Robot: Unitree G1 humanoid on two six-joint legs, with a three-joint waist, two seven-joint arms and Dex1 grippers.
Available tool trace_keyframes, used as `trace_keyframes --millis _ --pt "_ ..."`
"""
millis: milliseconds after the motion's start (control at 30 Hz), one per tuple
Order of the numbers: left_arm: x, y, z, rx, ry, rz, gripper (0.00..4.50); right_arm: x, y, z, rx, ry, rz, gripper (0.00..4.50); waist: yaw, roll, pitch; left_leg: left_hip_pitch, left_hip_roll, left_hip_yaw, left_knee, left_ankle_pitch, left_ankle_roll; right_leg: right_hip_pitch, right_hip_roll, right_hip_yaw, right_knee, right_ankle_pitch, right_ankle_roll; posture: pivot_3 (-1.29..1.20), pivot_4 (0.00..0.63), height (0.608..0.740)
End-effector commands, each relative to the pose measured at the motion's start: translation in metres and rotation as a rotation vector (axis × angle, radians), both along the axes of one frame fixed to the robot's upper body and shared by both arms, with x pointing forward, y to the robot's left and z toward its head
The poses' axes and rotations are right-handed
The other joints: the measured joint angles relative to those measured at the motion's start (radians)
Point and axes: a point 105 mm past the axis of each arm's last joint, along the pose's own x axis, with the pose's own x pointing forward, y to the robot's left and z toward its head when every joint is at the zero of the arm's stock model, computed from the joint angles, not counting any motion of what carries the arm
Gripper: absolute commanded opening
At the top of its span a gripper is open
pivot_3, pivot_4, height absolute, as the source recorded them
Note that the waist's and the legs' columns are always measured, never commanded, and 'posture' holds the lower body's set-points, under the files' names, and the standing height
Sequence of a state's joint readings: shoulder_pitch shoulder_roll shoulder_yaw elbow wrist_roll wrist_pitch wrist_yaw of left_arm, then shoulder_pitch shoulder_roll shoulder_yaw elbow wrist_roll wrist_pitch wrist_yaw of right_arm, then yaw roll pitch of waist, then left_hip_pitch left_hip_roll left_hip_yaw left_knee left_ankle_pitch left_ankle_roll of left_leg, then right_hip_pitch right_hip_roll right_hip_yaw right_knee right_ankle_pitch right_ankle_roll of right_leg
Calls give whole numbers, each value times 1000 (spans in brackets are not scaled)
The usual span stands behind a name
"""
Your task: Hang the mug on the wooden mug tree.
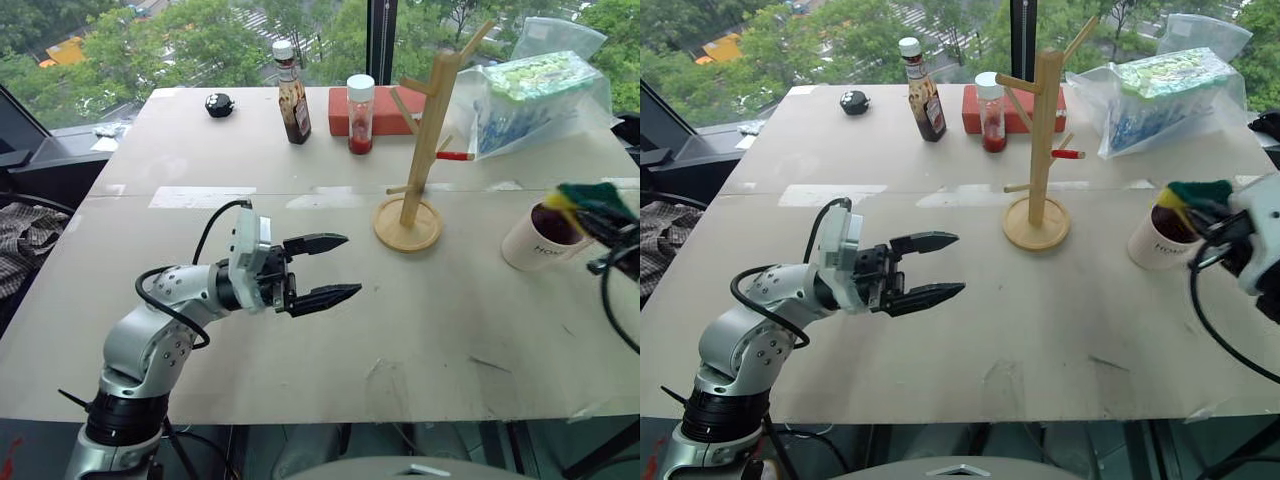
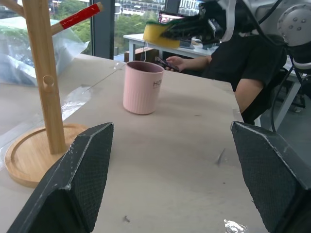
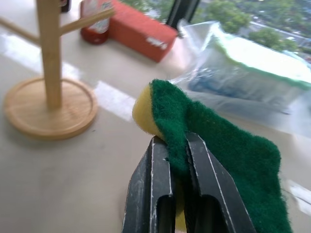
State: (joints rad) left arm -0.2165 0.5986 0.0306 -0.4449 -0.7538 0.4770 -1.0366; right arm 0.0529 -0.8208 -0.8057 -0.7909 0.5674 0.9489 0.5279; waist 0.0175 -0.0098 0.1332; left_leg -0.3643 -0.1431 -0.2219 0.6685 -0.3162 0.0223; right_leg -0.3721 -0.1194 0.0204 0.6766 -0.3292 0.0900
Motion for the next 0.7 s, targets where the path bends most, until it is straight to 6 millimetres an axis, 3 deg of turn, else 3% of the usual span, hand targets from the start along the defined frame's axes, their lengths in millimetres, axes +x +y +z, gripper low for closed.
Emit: trace_keyframes --millis 33,133,400,500,567,700 --pt "-1 -6 4 -24 -6 -56 3953 -20 -44 5 -76 -13 -243 62 6 -1 0 0 0 0 0 0 0 0 0 0 0 0 0 0 150 740" --pt "2 -12 6 -30 -12 -84 3953 -22 -75 -21 -81 64 -377 62 1 -1 0 0 0 1 0 0 0 0 0 0 1 0 0 0 150 740" --pt "5 -19 10 -30 -23 -102 3953 21 -101 -110 28 203 -391 62 -33 -1 0 4 3 9 1 0 0 0 2 6 3 2 1 0 150 740" --pt "6 -19 12 -30 -26 -94 3953 27 -106 -130 50 240 -372 921 -30 -1 0 4 5 11 1 0 0 0 3 6 2 2 1 0 150 740" --pt "5 -19 12 -24 -28 -94 3953 26 -106 -129 21 245 -346 1871 -28 0 0 3 5 11 1 0 0 -1 3 6 2 2 1 0 150 740" --pt "6 -16 13 -17 -32 -81 3953 10 -97 -83 28 142 -267 3878 -27 0 0 0 5 12 1 0 0 -3 3 6 1 2 1 0 150 740"
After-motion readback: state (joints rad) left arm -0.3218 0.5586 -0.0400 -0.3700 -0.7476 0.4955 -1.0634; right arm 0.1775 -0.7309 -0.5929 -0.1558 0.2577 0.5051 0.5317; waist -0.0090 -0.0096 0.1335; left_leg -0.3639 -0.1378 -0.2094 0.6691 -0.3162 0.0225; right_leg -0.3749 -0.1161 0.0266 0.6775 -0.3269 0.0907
